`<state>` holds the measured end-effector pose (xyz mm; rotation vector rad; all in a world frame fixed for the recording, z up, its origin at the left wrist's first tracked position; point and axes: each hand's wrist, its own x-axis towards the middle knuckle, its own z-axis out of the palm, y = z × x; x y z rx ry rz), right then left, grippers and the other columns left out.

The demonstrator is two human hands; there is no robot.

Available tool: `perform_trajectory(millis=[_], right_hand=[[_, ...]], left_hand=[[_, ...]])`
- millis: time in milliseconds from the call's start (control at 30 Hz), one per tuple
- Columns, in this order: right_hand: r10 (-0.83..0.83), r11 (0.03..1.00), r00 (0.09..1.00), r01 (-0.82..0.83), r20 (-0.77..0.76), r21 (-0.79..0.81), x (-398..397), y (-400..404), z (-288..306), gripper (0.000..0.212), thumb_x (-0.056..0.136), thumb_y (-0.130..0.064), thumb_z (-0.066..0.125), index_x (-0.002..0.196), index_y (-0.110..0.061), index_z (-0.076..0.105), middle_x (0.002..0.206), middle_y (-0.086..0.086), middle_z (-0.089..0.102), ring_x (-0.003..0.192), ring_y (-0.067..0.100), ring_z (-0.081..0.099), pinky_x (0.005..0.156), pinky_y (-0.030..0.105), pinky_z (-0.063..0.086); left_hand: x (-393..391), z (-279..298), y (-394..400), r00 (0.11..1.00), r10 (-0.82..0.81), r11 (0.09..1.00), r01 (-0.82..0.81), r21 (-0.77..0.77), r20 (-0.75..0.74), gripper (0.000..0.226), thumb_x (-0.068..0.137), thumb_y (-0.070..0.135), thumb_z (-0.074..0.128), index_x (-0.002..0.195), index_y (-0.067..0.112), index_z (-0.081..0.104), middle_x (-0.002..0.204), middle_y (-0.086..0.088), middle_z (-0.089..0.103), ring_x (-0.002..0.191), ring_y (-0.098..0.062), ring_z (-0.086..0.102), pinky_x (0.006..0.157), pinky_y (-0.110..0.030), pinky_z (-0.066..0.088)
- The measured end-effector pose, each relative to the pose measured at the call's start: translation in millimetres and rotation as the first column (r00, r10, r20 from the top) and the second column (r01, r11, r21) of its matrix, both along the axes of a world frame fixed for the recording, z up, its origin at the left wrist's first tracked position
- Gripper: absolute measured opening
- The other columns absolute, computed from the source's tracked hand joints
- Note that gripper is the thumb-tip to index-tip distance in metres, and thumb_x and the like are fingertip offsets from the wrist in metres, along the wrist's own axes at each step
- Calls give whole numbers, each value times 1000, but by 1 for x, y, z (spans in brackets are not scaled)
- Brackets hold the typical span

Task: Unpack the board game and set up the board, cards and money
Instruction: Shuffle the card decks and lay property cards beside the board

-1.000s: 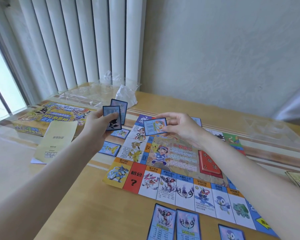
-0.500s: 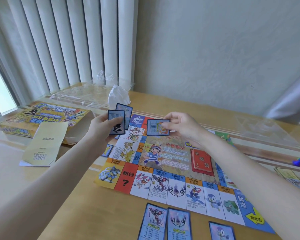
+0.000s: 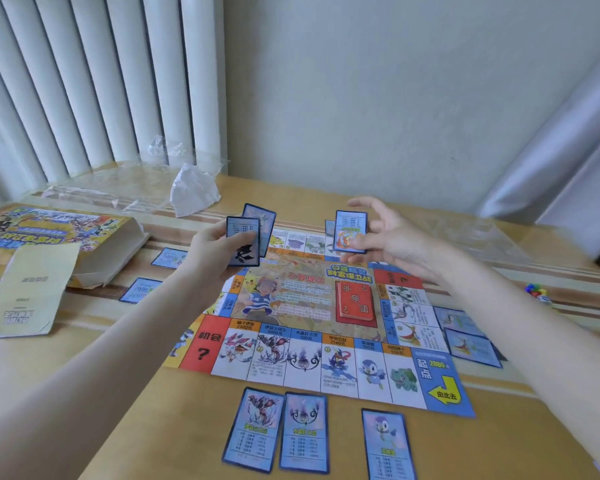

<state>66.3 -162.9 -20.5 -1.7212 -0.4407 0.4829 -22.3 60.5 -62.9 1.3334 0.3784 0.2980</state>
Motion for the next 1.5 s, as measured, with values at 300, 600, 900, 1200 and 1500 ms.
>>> perform_trajectory(millis=[300, 600, 900, 1200, 1500], right_hand=[[-150, 989, 972, 148, 181, 21, -7, -24, 7, 43, 85, 15, 54, 110, -18, 50, 110, 25, 58, 70, 31, 69, 61, 33, 60], [-131, 991, 970, 136, 205, -11, -13, -45, 10, 42, 85, 14, 55, 102, -24, 51, 106, 21, 61, 72, 30, 70, 63, 34, 60], [-134, 991, 972, 136, 193, -1, -20, -48, 11, 40, 85, 13, 56, 105, -20, 49, 108, 20, 61, 74, 31, 71, 62, 35, 60], [-6, 996, 970, 28, 244, -86, -36, -18, 7, 41, 83, 13, 59, 108, -17, 49, 109, 18, 60, 77, 32, 71, 62, 37, 60], [84, 985, 980, -54, 180, -163, -50, -9, -2, 40, 83, 12, 60, 112, -12, 47, 100, 10, 61, 75, 27, 69, 50, 25, 55]], left_hand=[[-1, 12, -23, 999, -46, 999, 46, 6, 24, 20, 88, 5, 59, 107, 12, 60, 90, -8, 63, 76, -19, 60, 53, -18, 53], [-1, 18, -37, 997, -76, 997, 76, 5, 33, 15, 88, 5, 59, 99, 16, 61, 96, -9, 63, 85, -23, 59, 72, -29, 51], [-3, 22, -46, 996, -82, 997, 82, 3, 34, 16, 88, 6, 59, 101, 15, 61, 93, -8, 64, 82, -21, 60, 67, -27, 51], [-18, 26, -37, 994, -100, 995, 99, 33, 46, 15, 88, 5, 59, 94, 18, 63, 90, -6, 64, 75, -18, 60, 57, -21, 53], [-34, 17, -23, 998, -69, 998, 69, 15, 8, 15, 88, 5, 60, 100, 13, 63, 95, -10, 65, 83, -22, 62, 68, -27, 54]])
